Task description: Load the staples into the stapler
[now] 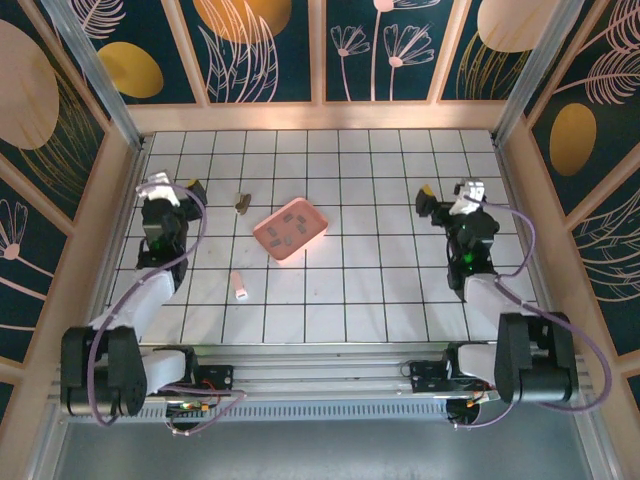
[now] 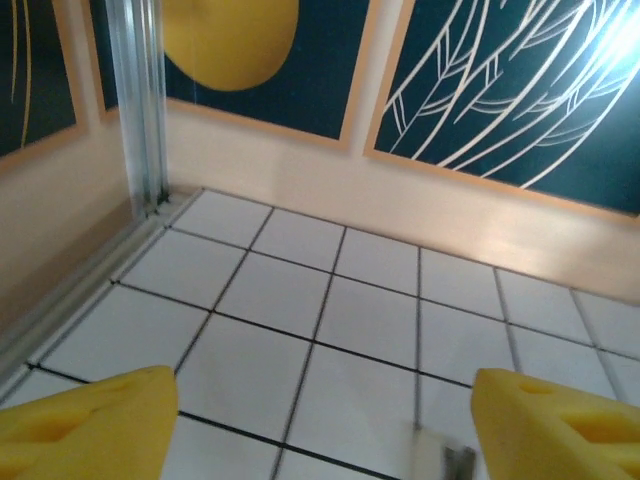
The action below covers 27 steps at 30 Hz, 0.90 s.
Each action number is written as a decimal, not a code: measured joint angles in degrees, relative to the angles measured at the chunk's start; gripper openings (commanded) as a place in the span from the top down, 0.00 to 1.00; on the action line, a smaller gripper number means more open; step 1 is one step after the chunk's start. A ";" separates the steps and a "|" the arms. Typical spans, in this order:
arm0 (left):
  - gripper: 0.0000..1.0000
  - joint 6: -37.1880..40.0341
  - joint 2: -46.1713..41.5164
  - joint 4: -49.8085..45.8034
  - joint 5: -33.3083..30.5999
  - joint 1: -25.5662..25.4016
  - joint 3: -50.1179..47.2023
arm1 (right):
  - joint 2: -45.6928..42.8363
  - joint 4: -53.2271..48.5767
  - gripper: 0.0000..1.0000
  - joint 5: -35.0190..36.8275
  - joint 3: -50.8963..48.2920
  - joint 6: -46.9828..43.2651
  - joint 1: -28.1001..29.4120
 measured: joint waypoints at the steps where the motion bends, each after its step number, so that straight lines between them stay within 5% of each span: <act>1: 0.30 -2.21 -1.03 -5.70 0.26 -0.20 2.67 | -0.76 -2.97 0.01 0.13 1.90 0.46 1.90; 6: 0.33 -12.15 -1.97 -28.59 3.43 -4.37 10.10 | 0.07 -16.90 0.01 0.39 9.03 5.29 12.96; 12: 0.42 -24.04 -0.74 -46.38 10.73 -9.66 7.28 | 5.92 -26.99 0.01 0.52 11.47 14.14 22.29; 27: 0.44 -28.59 3.96 -54.73 17.53 -12.24 2.08 | 14.93 -29.55 0.01 -0.04 13.99 21.18 31.01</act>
